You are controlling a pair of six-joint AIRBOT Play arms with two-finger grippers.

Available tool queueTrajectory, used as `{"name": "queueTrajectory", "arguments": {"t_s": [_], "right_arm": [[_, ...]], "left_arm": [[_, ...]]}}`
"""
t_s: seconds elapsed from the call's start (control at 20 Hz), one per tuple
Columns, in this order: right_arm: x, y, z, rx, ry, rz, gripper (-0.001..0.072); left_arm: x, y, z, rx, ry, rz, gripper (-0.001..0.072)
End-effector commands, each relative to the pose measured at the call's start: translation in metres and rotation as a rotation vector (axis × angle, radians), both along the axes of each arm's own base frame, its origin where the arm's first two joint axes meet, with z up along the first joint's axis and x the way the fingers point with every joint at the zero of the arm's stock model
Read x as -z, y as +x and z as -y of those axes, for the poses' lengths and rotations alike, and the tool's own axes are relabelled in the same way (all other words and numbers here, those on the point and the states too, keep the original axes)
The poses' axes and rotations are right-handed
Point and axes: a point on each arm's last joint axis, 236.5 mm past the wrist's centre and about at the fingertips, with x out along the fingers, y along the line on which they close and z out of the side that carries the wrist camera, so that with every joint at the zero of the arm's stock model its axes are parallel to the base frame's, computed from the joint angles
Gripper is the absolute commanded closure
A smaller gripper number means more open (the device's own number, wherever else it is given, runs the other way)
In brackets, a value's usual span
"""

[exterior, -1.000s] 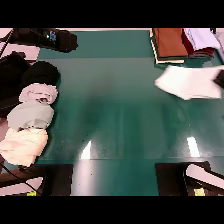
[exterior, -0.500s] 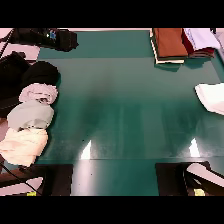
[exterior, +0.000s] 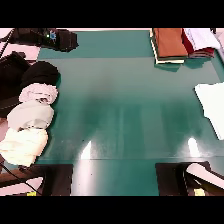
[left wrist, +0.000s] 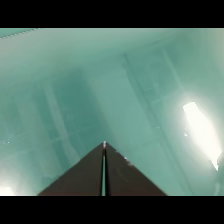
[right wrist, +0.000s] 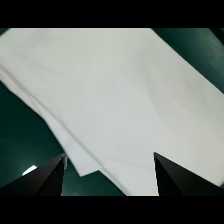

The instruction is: Fold the shirts.

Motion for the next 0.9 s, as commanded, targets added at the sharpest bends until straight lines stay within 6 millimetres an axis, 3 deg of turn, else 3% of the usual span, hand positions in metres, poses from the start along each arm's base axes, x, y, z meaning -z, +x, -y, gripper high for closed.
{"name": "queueTrajectory", "arguments": {"t_s": [0.0, 0.2, 0.3, 0.35, 0.4, 0.45, 0.55, 0.65, 0.85], "right_arm": [[-0.025, 0.051, -0.076, -0.200, 0.077, 0.071, 0.0084], [-0.034, 0.093, -0.207, -0.543, 0.091, 0.082, 0.0090], [-0.038, 0.100, -0.269, -0.698, 0.087, 0.095, 0.0262], [-0.038, 0.101, -0.298, -0.770, 0.087, 0.098, 0.0423], [-0.039, 0.099, -0.321, -0.832, 0.086, 0.100, 0.0660], [-0.040, 0.098, -0.342, -0.886, 0.082, 0.108, 0.0698], [-0.045, 0.098, -0.375, -0.959, 0.075, 0.143, 0.0698], [-0.049, 0.097, -0.393, -0.997, 0.072, 0.164, 0.0698], [-0.049, 0.095, -0.400, -1.014, 0.076, 0.166, 0.0698]], "left_arm": [[0.000, 0.000, 0.000, 0.000, 0.000, 0.000, 0.0683], [-0.005, 0.003, 0.000, -0.006, -0.011, 0.023, 0.0683], [-0.011, 0.008, 0.001, -0.014, -0.024, 0.050, 0.0683], [-0.014, 0.010, 0.001, -0.018, -0.031, 0.063, 0.0682], [-0.017, 0.012, 0.001, -0.022, -0.038, 0.077, 0.0683], [-0.020, 0.013, 0.001, -0.024, -0.043, 0.088, 0.0682], [-0.026, 0.017, 0.001, -0.031, -0.055, 0.113, 0.0682], [-0.031, 0.020, 0.001, -0.037, -0.065, 0.134, 0.0682], [-0.032, 0.020, 0.001, -0.039, -0.068, 0.141, 0.0683]]}}
